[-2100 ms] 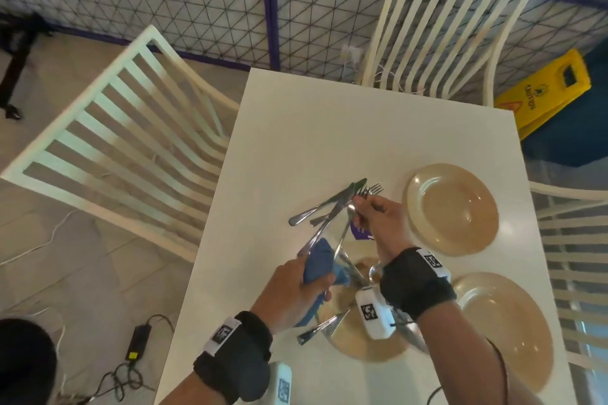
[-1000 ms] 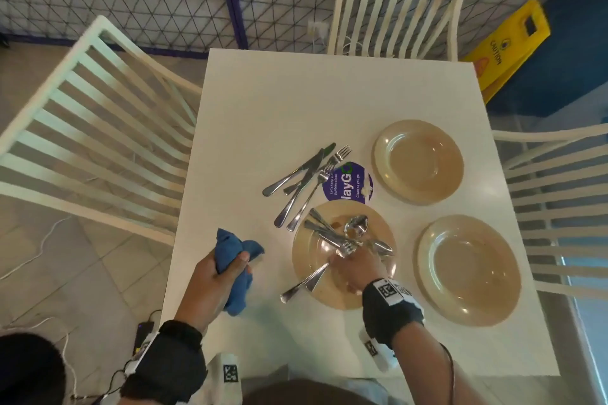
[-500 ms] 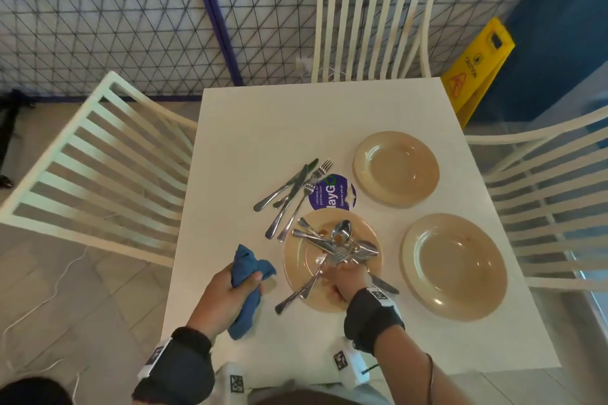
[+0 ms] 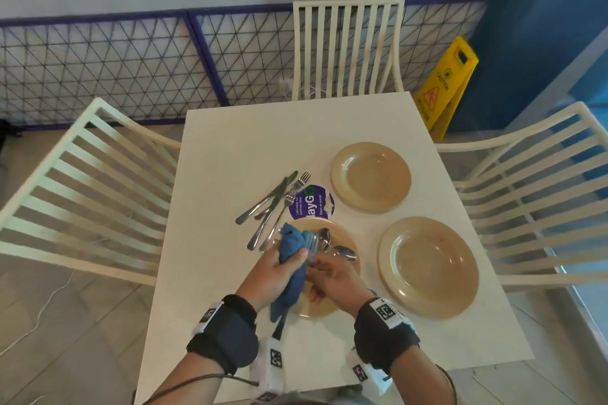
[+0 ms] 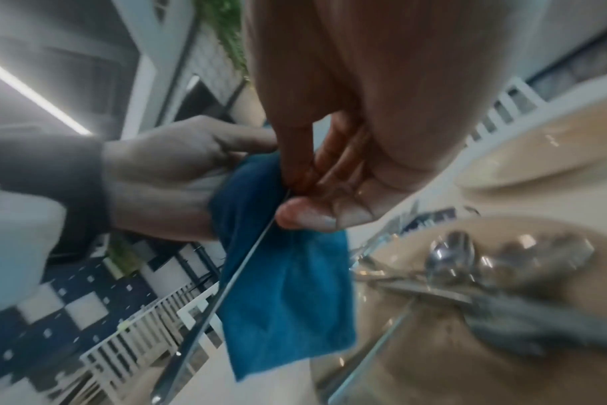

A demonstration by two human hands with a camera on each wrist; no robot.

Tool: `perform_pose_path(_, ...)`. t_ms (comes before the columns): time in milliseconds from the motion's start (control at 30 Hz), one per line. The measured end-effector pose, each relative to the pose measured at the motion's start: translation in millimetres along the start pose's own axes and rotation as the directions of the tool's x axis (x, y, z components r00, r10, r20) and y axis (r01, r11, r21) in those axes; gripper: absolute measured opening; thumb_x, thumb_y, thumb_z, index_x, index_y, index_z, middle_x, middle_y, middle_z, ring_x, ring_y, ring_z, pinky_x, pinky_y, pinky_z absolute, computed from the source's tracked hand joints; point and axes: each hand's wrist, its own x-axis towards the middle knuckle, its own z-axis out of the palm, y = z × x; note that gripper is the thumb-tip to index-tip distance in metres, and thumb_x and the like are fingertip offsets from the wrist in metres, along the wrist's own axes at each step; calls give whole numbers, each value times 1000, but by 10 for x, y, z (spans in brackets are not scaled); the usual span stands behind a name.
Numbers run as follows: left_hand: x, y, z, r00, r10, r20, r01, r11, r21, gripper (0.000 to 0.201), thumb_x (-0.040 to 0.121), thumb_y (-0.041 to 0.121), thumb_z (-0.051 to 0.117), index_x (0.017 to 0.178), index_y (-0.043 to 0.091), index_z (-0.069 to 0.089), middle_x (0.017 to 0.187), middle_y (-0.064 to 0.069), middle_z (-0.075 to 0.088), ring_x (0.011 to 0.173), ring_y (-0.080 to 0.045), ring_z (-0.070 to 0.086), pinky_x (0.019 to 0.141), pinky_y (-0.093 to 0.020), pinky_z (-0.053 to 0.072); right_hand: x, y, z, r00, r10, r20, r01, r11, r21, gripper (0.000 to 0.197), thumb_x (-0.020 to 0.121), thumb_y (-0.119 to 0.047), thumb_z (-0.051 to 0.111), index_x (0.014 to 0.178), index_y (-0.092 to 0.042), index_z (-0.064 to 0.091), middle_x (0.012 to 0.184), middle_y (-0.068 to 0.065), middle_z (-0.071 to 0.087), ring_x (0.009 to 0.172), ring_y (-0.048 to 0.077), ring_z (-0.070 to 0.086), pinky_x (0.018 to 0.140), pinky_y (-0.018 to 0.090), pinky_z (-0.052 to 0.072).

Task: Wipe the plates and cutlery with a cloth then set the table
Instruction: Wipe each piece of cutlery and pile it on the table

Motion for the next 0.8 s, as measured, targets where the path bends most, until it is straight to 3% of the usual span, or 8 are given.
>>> perform_pose_path(167, 20, 135, 169, 999, -42, -12, 40, 989, -140, 33, 95, 33, 67, 116, 7, 68, 101, -12, 79, 96, -28, 76, 94, -51, 58, -138, -273, -122, 990, -140, 31, 142, 930, -339, 11, 94, -9, 51, 91, -7, 62, 72, 0, 64, 61, 11, 60, 66, 32, 55)
perform_pose_path(233, 17, 187, 202, 998, -35, -54, 23, 979, -201, 30, 96, 31, 67, 114, 7, 69, 99, -14, 78, 94, -31, 76, 91, -52, 59, -212, -281, -124, 989, -149, -25, 134, 943, -303, 11, 95, -10, 52, 95, -9, 63, 80, 8, 67, 66, 17, 63, 69, 36, 58)
perform_pose_path(300, 18, 286, 229, 991, -34, -131, -6, 957, -292, 29, 95, 30, 68, 112, 6, 68, 97, -15, 78, 91, -31, 76, 86, -46, 61, -320, -254, -91, 996, -69, -60, 63, 994, -92, 11, 98, -11, 53, 104, -12, 62, 93, 13, 68, 67, 17, 65, 67, 31, 58)
perform_pose_path(367, 53, 381, 234, 974, -48, -222, -42, 923, -383, 32, 94, 32, 70, 111, 5, 68, 97, -16, 78, 91, -31, 76, 83, -40, 60, -449, -244, -38, 1000, 16, -19, -15, 998, 57, 8, 99, -14, 54, 105, -17, 59, 90, 9, 67, 70, 17, 65, 65, 25, 54)
perform_pose_path(467, 100, 461, 246, 953, -47, -300, -81, 913, -401, 48, 84, 48, 76, 106, 6, 71, 96, -15, 79, 94, -32, 76, 93, -51, 58, -500, -189, -9, 998, -53, -15, 51, 995, -89, 5, 101, -27, 53, 101, -30, 57, 90, -1, 65, 77, 11, 61, 70, 20, 50)
perform_pose_path(600, 90, 568, 318, 934, -35, -355, -116, 912, -393, 30, 94, 42, 68, 96, 12, 70, 88, -9, 79, 89, -28, 76, 93, -51, 58, -426, -169, -77, 986, -142, -85, 111, 949, -294, 16, 100, -35, 51, 113, -27, 55, 112, -7, 49, 101, 15, 57, 89, 34, 52)
perform_pose_path(667, 94, 620, 343, 927, -36, -374, -138, 893, -429, 35, 94, 44, 67, 98, 10, 70, 87, -8, 79, 88, -27, 76, 93, -49, 59, -415, -167, -135, 981, -163, -100, 128, 948, -293, 13, 99, -35, 51, 110, -29, 50, 108, -8, 52, 95, 13, 58, 85, 35, 52)
perform_pose_path(800, 67, 648, 456, 935, -49, -352, -135, 868, -478, 41, 92, 45, 69, 100, 5, 71, 89, -13, 79, 82, -27, 77, 85, -45, 61, -437, -170, -250, 990, -140, -6, 136, 973, -188, 9, 102, -23, 46, 97, -20, 52, 77, -6, 60, 62, 5, 54, 65, 32, 49)
